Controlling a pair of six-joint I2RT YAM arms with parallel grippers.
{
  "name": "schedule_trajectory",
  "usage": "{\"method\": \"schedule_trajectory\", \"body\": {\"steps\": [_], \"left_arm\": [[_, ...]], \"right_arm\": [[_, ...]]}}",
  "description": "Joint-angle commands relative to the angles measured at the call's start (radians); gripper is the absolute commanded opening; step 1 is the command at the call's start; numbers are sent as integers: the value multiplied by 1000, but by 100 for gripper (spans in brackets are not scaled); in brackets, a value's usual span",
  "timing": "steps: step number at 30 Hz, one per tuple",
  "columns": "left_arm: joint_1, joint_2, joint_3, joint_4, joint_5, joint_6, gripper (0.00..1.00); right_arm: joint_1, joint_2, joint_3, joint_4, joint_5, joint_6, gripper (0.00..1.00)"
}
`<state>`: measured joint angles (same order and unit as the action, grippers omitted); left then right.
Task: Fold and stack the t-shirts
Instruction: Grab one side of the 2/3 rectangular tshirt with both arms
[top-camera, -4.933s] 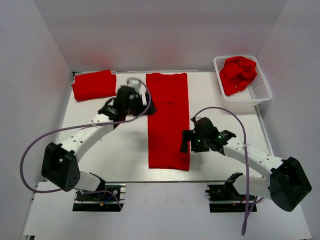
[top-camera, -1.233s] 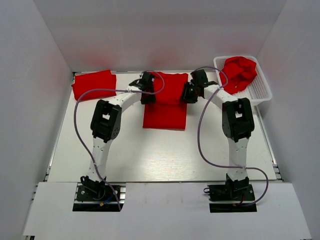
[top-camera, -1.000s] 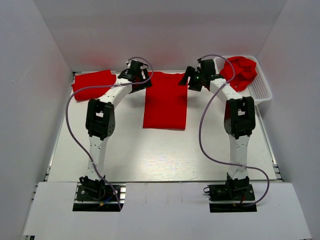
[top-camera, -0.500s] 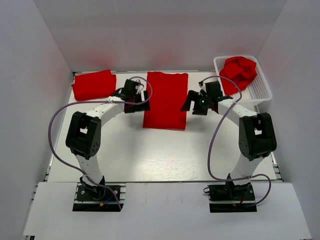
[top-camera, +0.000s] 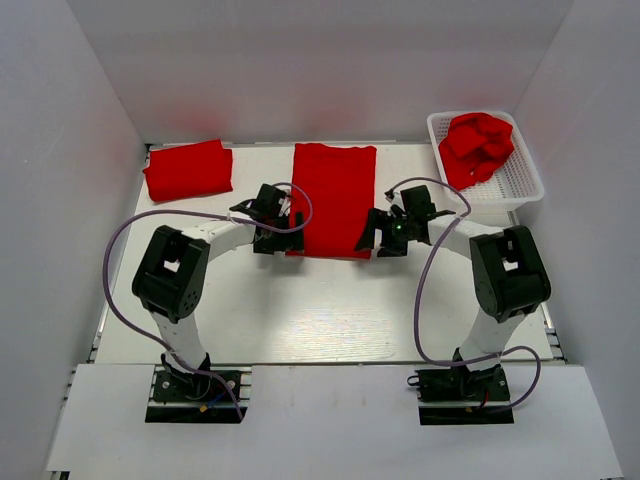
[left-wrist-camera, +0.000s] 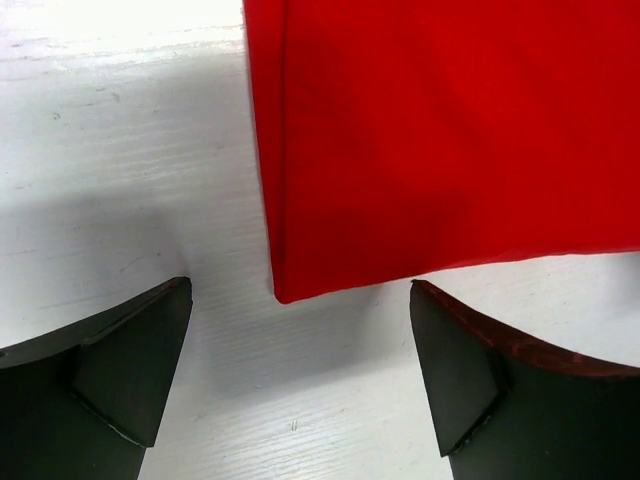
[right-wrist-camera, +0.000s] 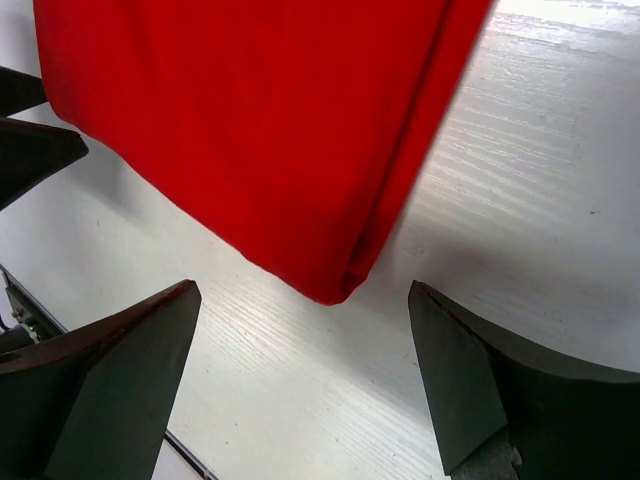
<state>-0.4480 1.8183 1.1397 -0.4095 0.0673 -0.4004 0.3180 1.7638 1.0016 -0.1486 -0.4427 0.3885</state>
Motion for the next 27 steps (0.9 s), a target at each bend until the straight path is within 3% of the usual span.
{"method": "schedule_trajectory", "body": {"steps": [1, 5, 6, 9, 11, 12, 13, 15, 16, 18, 21, 27], "left_arm": [[-3, -2, -6, 43, 0, 8, 100], [-3, 38, -6, 61, 18, -2, 88], [-3, 47, -6, 61, 19, -2, 79], [-3, 47, -29, 83, 46, -12, 67], [-12, 35, -53, 101, 58, -24, 51], [-12, 24, -79, 110, 58, -35, 46], [-12, 24, -80, 110, 69, -44, 37], [-12, 24, -93, 110, 69, -44, 19], [-12, 24, -103, 124, 78, -44, 14], [-12, 33, -103, 136, 95, -54, 0], [-12, 21, -113, 136, 129, -54, 0], [-61, -200, -215, 101, 187, -64, 0]], "right_arm": [[1, 31, 2, 38, -27, -11, 90], [3, 55, -6, 55, -27, 3, 90], [3, 62, -6, 55, -25, 6, 86], [4, 75, -8, 58, -17, 23, 79], [3, 69, -26, 67, -10, 45, 70], [4, 66, -31, 70, 1, 50, 60], [4, 65, -32, 70, 4, 50, 41], [6, 57, -46, 75, 21, 52, 26], [4, 60, -53, 78, 22, 53, 13], [4, 59, -57, 86, 24, 53, 0], [6, 36, -83, 96, 6, 56, 0], [10, -134, -168, -35, 42, -3, 0]]}}
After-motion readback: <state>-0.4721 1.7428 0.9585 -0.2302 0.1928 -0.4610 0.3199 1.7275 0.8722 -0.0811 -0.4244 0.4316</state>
